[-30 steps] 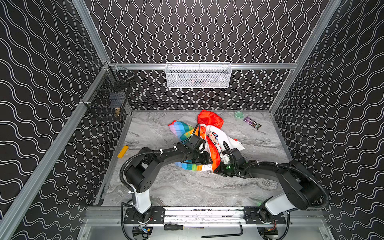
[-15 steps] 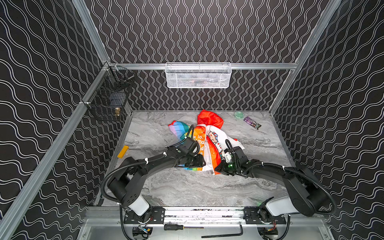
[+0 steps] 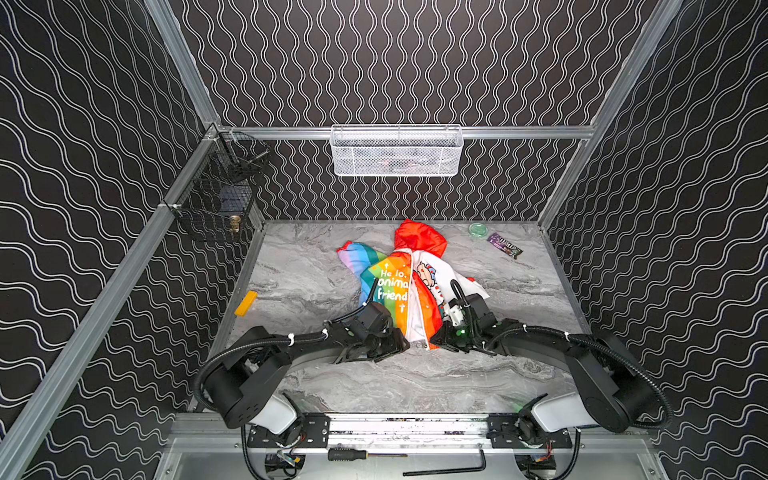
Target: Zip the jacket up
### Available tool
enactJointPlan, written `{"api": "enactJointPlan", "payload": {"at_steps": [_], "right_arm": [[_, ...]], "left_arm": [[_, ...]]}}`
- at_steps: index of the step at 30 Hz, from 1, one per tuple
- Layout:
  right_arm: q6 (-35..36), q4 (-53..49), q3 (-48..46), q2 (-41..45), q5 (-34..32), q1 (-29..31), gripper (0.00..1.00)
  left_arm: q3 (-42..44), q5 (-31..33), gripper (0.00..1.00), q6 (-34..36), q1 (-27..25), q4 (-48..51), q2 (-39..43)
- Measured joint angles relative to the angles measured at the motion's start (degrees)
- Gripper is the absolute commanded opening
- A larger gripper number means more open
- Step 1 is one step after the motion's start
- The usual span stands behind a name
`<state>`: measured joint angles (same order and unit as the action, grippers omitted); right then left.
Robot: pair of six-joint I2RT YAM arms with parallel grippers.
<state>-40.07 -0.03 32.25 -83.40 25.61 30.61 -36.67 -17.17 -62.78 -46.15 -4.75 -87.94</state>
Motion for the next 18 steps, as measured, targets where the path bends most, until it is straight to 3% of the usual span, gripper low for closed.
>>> {"api": "enactJointPlan", "payload": {"at_steps": [11, 18], "right_arm": [[0.0, 0.0, -0.3, 0.9, 0.0, 0.0, 0.16], [0.0, -0.1, 0.1, 0.9, 0.0, 0.0, 0.17]], "left_arm": [[-7.1, 4.5, 0.56, 3.2, 0.3, 2.8, -3.2], [-7.8, 5.3, 0.38, 4.7, 1.0, 5.0, -4.1]]}}
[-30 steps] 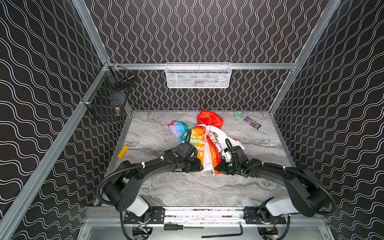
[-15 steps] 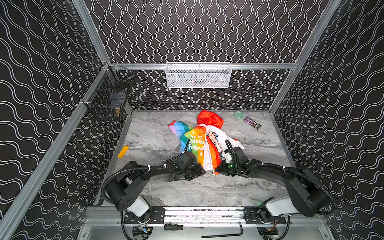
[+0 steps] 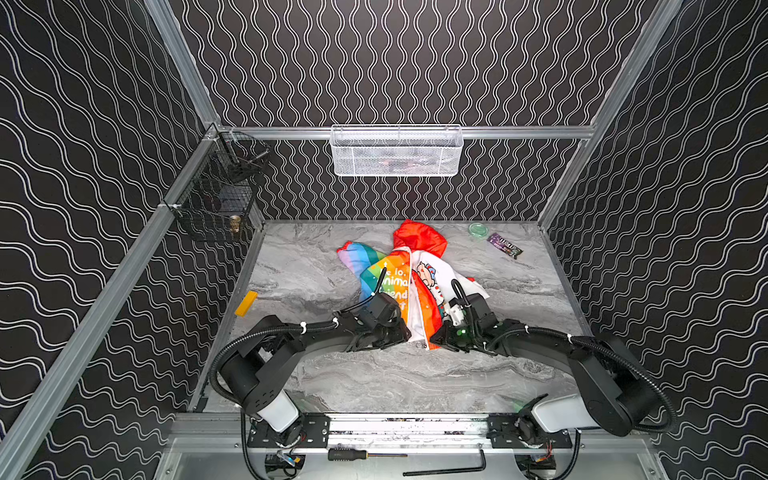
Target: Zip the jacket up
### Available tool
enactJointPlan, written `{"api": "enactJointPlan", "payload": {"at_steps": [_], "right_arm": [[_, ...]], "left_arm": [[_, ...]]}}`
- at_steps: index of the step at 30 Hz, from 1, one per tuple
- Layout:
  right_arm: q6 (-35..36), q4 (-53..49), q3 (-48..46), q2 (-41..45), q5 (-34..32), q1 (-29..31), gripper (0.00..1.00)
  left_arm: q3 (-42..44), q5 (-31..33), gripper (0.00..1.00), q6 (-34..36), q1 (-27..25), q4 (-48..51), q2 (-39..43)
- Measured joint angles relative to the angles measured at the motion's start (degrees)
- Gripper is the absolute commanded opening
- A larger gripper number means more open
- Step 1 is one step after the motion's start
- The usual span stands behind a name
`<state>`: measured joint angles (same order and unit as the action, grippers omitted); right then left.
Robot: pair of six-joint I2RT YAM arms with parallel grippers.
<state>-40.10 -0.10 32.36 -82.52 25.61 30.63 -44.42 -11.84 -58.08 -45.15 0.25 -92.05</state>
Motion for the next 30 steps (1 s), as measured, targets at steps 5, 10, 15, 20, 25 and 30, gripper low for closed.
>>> {"api": "enactJointPlan", "payload": {"at_steps": [5, 10, 15, 20, 25, 30], "right_arm": [[-0.9, -0.1, 1.1, 0.7, 0.5, 0.0, 0.21], [-2.6, -0.2, 3.8, 0.6, 1.7, 0.8, 0.35], [-5.1, 1.2, 7.7, -1.8, 3.9, 1.4, 0.42], [-8.5, 5.4, 10.5, -6.5, 6.0, 1.9, 0.45], [-11.6, 10.2, 11.6, -10.7, 8.1, 1.9, 0.50], [-14.6, 15.3, 11.2, -12.4, 10.1, 2.0, 0.52]], "left_arm": [[0.5, 0.7, 0.17, 0.2, 0.2, 0.5, 1.2], [0.6, 0.7, 0.02, 1.3, 0.4, 0.7, 1.9], [1.3, 0.5, 0.00, 1.3, 0.5, 0.4, 3.0], [1.7, -0.6, 0.00, 1.3, 0.5, 0.0, 5.0], [1.8, -2.1, 0.00, 1.3, 0.8, -0.8, 6.2], [2.0, -3.9, 0.00, 1.2, 1.1, -2.0, 6.7]]}}
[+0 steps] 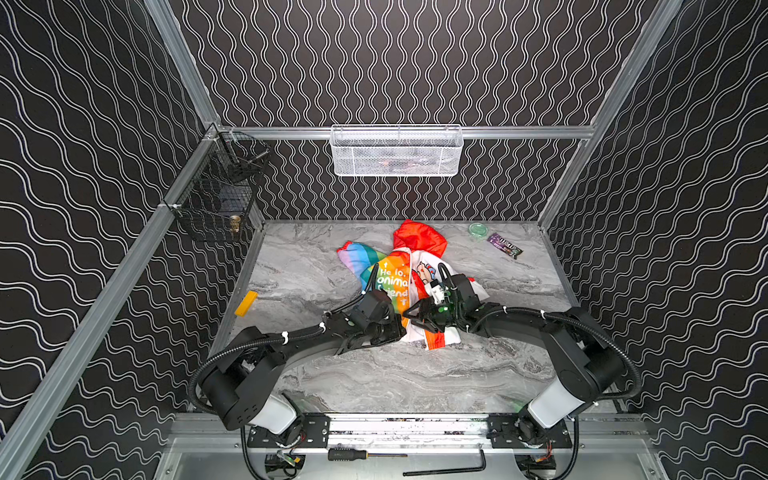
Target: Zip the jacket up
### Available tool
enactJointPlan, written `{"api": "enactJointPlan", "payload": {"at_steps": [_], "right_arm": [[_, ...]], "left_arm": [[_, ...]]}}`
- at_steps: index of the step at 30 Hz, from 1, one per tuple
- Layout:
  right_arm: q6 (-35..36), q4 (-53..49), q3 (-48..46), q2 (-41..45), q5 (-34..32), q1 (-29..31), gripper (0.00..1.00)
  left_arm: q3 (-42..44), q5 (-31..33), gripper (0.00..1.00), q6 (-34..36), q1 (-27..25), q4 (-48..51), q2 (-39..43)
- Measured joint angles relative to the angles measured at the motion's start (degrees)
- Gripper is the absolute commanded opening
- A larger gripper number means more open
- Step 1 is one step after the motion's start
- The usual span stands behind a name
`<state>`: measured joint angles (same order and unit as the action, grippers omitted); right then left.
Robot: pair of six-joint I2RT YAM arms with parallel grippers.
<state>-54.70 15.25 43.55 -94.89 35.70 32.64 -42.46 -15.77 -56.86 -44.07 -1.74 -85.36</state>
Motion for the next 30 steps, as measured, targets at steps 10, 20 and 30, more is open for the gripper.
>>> {"api": "enactJointPlan", "payload": {"at_steps": [10, 20, 30], "right_arm": [[-6.6, 9.7, -4.7, 0.7, 3.0, 0.0, 0.43], [-9.2, 12.9, -5.5, 1.6, 3.8, 0.0, 0.11], [-10.4, 13.3, -4.3, 0.9, 4.7, 0.1, 0.00]], "left_arm": [[1.7, -2.4, 0.03, -1.4, 0.6, -3.3, 0.4], [3.0, -2.7, 0.09, -1.9, 1.2, -5.1, 1.9], [8.5, -2.6, 0.67, -6.3, 1.7, -9.4, 6.1]]}}
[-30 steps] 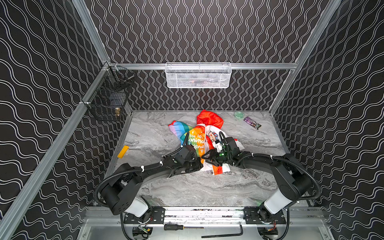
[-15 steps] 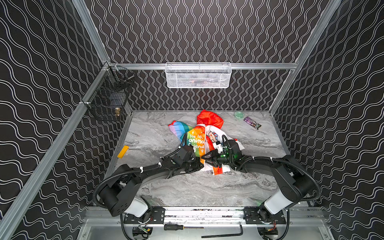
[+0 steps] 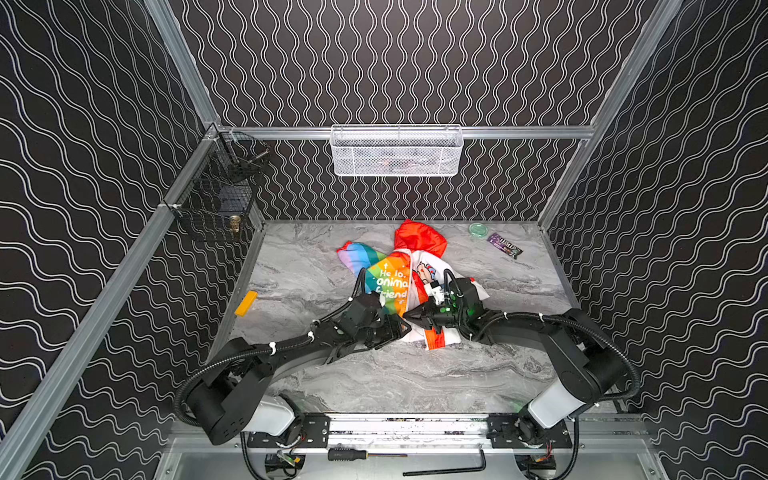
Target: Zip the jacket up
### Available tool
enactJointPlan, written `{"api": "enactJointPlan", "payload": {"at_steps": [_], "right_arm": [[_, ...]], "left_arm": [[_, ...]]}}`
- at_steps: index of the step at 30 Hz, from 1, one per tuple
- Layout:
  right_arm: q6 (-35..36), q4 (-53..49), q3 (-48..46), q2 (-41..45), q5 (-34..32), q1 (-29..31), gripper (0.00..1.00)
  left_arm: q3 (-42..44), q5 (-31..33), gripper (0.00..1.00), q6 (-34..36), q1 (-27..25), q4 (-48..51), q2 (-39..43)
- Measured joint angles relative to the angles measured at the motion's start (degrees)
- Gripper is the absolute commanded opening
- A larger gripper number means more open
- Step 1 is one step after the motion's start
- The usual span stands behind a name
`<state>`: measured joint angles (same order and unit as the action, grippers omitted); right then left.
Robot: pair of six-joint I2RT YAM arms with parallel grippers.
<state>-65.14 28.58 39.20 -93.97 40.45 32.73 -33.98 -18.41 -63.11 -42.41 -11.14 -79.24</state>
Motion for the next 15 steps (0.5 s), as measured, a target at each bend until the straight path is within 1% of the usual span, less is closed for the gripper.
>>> {"api": "enactJointPlan", "payload": {"at_steps": [8, 12, 15], "right_arm": [[-2.9, 1.3, 0.9, 0.0, 1.0, 0.0, 0.00], [-6.1, 5.5, 0.5, -0.8, 1.4, 0.0, 0.00], [-9.3, 9.9, -0.4, -1.7, 1.4, -0.1, 0.00]], "left_arm": [[4.5, 0.0, 0.68, -7.5, 0.0, -13.3, -0.5], [5.0, 0.0, 0.68, -9.5, 0.0, -18.9, -1.6], [5.0, 0.0, 0.68, -10.1, 0.0, -20.6, -2.3]]}}
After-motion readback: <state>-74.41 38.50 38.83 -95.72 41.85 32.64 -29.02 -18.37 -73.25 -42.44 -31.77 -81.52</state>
